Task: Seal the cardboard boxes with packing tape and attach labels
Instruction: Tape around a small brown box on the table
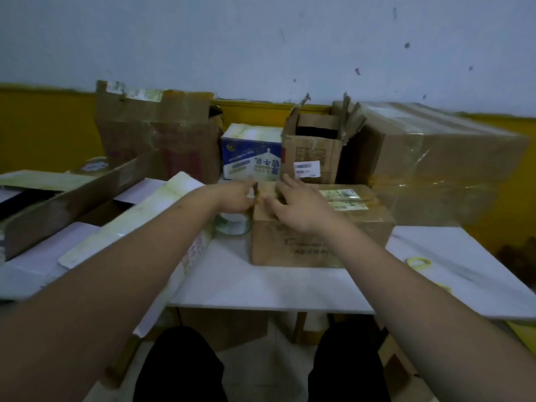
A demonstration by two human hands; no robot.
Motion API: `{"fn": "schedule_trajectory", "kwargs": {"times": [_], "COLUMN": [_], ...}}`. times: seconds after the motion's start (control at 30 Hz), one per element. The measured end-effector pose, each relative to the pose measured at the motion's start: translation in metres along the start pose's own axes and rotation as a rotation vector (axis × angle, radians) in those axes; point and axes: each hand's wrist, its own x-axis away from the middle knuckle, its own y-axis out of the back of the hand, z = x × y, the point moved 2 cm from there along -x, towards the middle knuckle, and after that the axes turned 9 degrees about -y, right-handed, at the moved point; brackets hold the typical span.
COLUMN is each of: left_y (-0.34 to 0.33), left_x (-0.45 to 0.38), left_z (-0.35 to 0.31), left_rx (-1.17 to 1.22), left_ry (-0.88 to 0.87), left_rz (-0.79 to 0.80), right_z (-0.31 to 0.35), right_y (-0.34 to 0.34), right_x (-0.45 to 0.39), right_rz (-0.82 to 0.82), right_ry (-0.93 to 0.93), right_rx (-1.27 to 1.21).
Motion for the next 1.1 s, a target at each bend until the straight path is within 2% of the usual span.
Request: {"fn": "schedule_trajectory", "kwargs": {"times": [0.07, 0.1, 0.17, 0.2, 0.23, 0.3, 0.33, 0.37, 0.4, 0.47, 0.63, 0.77, 0.87, 0.93, 1.0, 1.07, 1.1], "left_y": [0.016, 0.027, 0.043, 0.041, 0.035, 0.013, 0.002, -0.005, -0.011, -0.017, 0.0, 0.025, 0.031, 0.031, 0.025, 0.016, 0.013], "left_x": [-0.005, -0.008, -0.013, -0.017, -0.021, -0.029, -0.031, -0.032, -0.033, -0.037, -0.035, -0.026, -0.014, -0.003, 0.003, 0.009, 0.01], "left_z": [-0.01, -0.018, -0.041, -0.053, -0.066, -0.09, -0.1, -0.108, -0.113, -0.113, -0.097, -0.07, -0.04, -0.021, -0.005, 0.003, 0.003], "left_rx": [-0.126, -0.184, -0.262, -0.275, -0.267, -0.196, -0.149, -0.106, -0.071, -0.019, 0.135, 0.17, 0.138, 0.085, 0.099, 0.117, 0.122], "left_ry": [0.023, 0.033, 0.009, -0.027, -0.087, -0.191, -0.23, -0.252, -0.272, -0.292, -0.329, -0.244, -0.103, -0.048, -0.056, -0.077, -0.085], "left_rz": [-0.046, -0.12, -0.327, -0.414, -0.466, -0.462, -0.45, -0.448, -0.46, -0.487, -0.545, -0.521, -0.358, -0.246, -0.138, -0.009, 0.035], "right_z": [-0.013, -0.029, -0.077, -0.107, -0.144, -0.209, -0.232, -0.248, -0.257, -0.26, -0.261, -0.257, -0.257, -0.249, -0.218, -0.164, -0.132], "right_y": [0.017, 0.027, 0.041, 0.044, 0.041, 0.025, 0.014, 0.005, 0.001, 0.002, 0.015, 0.023, 0.034, 0.049, 0.065, 0.074, 0.075], "right_x": [0.021, 0.037, 0.074, 0.091, 0.102, 0.119, 0.127, 0.133, 0.138, 0.142, 0.146, 0.145, 0.159, 0.171, 0.172, 0.151, 0.135], "right_rz": [-0.269, -0.476, -0.827, -0.864, -0.785, -0.382, -0.179, -0.043, 0.028, 0.048, 0.195, 0.202, 0.08, -0.085, -0.271, -0.413, -0.428], "right_ry": [0.091, 0.116, 0.082, -0.007, -0.131, -0.339, -0.368, -0.366, -0.353, -0.319, -0.331, -0.326, -0.503, -0.635, -0.666, -0.564, -0.476], "right_rx": [-0.211, -0.256, -0.201, -0.144, -0.087, 0.041, 0.091, 0.1, 0.066, 0.005, 0.038, 0.308, 0.388, 0.244, -0.008, -0.249, -0.356]}}
